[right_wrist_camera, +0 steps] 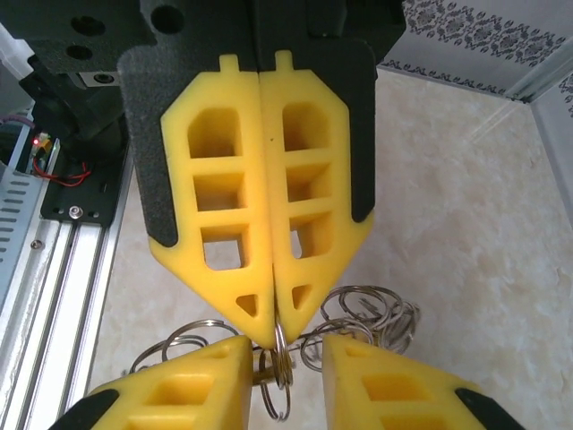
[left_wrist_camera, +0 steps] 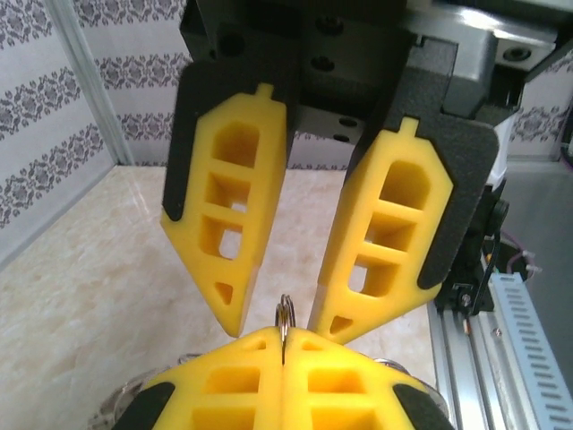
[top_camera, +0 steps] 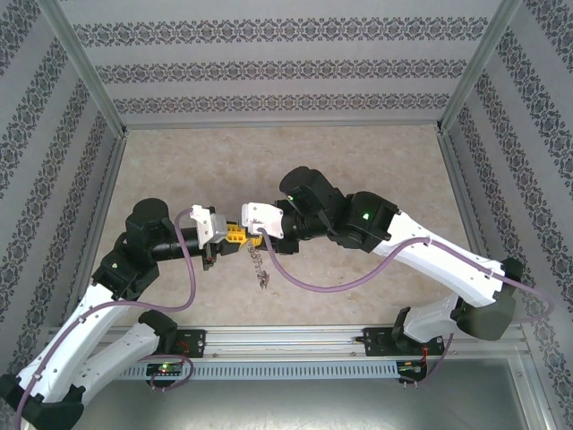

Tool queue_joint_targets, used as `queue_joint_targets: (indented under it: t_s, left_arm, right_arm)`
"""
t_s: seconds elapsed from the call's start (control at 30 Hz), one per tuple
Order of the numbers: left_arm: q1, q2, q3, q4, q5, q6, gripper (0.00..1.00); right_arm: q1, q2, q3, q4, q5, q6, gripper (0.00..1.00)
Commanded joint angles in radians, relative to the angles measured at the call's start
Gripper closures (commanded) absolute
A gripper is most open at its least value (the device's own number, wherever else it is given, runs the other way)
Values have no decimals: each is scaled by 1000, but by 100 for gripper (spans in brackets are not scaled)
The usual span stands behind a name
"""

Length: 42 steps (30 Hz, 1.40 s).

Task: Put the keys on the keyring

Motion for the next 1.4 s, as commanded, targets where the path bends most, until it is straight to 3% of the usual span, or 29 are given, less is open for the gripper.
queue_joint_targets:
  t_s: [0.0, 0.1, 0.63, 0.9, 1.27, 1.37]
  left_arm:
    - [-5, -21, -18, 203, 71, -107, 100]
    - [-5, -22, -26, 267, 93, -148, 100]
    - [-5, -35, -36, 329, 105, -197, 100]
    - [-5, -41, -37, 342, 102, -203, 100]
    - [-5, -40, -44, 369, 82, -203, 100]
    - [-5, -40, -44, 357, 76, -194, 100]
  right_arm:
    - [-2, -37, -34, 49, -27, 42, 76]
    - [-11, -61, -56, 73, -36, 59, 81]
    - [-41, -129, -133, 131, -64, 99, 83]
    - [-46, -120, -138, 129, -88, 105, 100]
    - [-50, -59, -106, 75, -161, 116, 100]
    - [-49, -72, -113, 83, -158, 119, 86]
